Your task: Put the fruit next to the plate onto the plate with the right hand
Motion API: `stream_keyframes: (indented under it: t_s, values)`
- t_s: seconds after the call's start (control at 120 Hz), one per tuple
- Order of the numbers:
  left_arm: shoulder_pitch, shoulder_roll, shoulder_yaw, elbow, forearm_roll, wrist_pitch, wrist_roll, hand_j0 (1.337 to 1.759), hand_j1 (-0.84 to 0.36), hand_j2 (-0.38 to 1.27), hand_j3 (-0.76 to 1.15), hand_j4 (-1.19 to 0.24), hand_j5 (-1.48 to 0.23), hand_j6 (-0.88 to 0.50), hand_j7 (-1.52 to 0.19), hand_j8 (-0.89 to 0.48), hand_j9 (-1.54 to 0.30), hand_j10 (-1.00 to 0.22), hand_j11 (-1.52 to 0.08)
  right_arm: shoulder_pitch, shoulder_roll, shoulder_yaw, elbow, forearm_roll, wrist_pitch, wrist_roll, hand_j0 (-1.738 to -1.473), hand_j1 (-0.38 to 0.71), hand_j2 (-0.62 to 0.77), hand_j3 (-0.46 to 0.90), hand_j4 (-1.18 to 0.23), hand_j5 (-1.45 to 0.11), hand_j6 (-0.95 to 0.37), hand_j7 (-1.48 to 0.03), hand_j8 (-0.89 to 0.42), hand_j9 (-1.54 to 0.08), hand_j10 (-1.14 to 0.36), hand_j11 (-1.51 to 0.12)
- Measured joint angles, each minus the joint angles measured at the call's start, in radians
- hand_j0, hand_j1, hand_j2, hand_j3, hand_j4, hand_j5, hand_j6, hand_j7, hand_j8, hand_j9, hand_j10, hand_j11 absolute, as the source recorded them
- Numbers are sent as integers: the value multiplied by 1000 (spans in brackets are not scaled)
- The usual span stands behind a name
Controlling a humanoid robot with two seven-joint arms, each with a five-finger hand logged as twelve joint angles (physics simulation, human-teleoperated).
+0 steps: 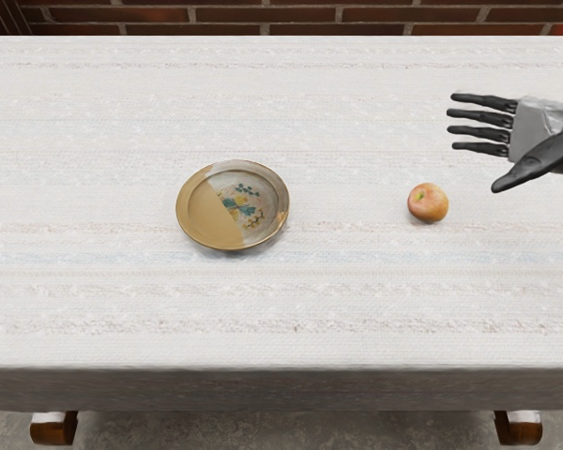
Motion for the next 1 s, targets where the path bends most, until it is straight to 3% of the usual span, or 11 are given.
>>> stream_keyframes:
  t_s: [0.233,0.383,0.525,0.617,0.867,1.0]
  values:
    - [1,0,0,0,0,0,0,1658,59,49,0,-242,-314,-242,-314,-242,-314,-242,-314,-4,-4,3,7,-67,0,4,-1658,-304,-6,0,-37,-50,-36,-50,-37,-50,-37,-50]
    - [1,0,0,0,0,0,0,1658,59,49,0,-242,-314,-242,-314,-242,-314,-241,-314,2,1,44,100,-355,-43,14,-1658,-302,-6,0,-40,-52,-40,-53,-40,-52,-40,-52]
    - [1,0,0,0,0,0,0,1658,60,49,0,-241,-314,-241,-314,-241,-314,-241,-314,1,45,38,168,-655,-294,10,-1658,-302,-6,0,-42,-54,-43,-53,-42,-54,-42,-53]
    - [0,0,0,0,0,0,0,1658,60,49,0,-242,-314,-242,-314,-241,-314,-241,-314,4,95,-6,181,-772,-447,4,-1658,-301,-6,0,-44,-55,-45,-54,-44,-54,-44,-54]
    - [0,0,0,0,0,0,0,1658,60,48,0,-241,-314,-241,-314,-241,-314,-241,-314,3,228,-110,153,-908,-692,-61,-1658,-244,-15,0,-93,-116,-94,-116,-93,-116,-92,-116]
    - [1,0,0,0,0,0,0,1658,60,48,0,-242,-314,-242,-314,-242,-314,-241,-314,6,291,-162,123,-957,-757,-121,-1658,-182,-25,0,-145,-184,-147,-184,-146,-184,-144,-184]
